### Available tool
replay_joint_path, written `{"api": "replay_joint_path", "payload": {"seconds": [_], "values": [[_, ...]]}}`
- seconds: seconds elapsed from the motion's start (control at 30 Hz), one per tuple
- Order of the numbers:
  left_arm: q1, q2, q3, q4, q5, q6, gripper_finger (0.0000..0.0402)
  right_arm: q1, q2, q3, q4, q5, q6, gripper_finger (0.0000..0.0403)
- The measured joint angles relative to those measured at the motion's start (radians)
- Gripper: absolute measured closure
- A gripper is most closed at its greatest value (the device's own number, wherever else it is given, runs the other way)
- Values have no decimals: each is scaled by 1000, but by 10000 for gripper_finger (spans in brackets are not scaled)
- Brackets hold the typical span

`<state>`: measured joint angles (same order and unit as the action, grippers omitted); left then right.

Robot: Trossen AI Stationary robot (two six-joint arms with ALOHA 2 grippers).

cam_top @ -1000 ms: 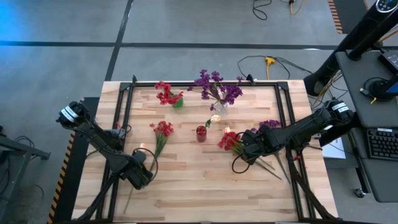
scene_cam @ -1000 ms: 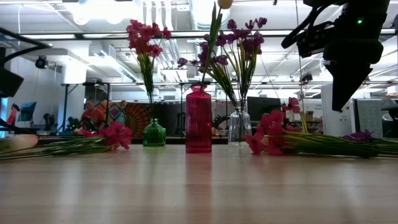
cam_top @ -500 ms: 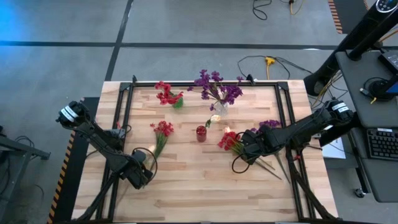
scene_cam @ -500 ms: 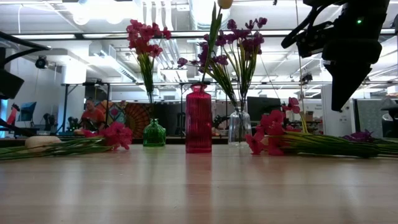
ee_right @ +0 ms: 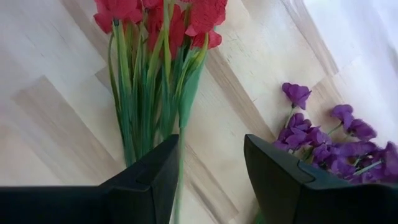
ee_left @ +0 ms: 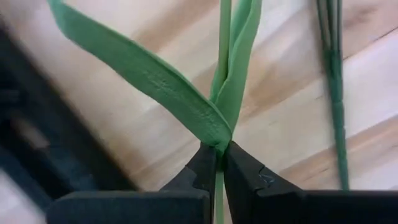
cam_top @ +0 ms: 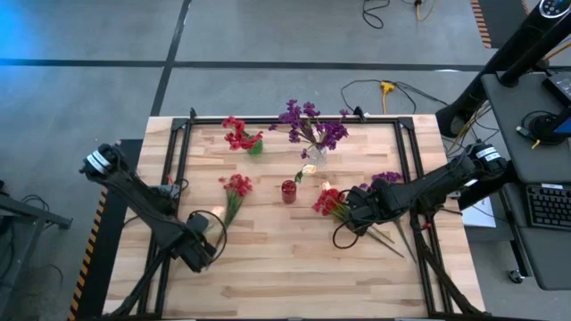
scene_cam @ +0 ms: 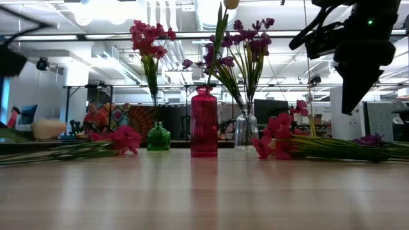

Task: Sort flowers into vase by color
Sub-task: Put the yellow tulip into the red vase

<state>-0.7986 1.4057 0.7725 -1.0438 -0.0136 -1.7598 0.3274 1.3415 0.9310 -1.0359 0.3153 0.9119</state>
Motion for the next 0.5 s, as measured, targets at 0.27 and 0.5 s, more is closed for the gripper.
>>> {"api": "replay_joint_path", "payload": {"seconds": [0.27, 0.5], "values": [[-1, -74, 247, -126, -225, 169, 401, 67, -30, 0, -74, 3, -5, 232], [-31, -86, 467, -83, -674, 555, 401, 192, -65, -3, 36, 149, 6, 232]]}}
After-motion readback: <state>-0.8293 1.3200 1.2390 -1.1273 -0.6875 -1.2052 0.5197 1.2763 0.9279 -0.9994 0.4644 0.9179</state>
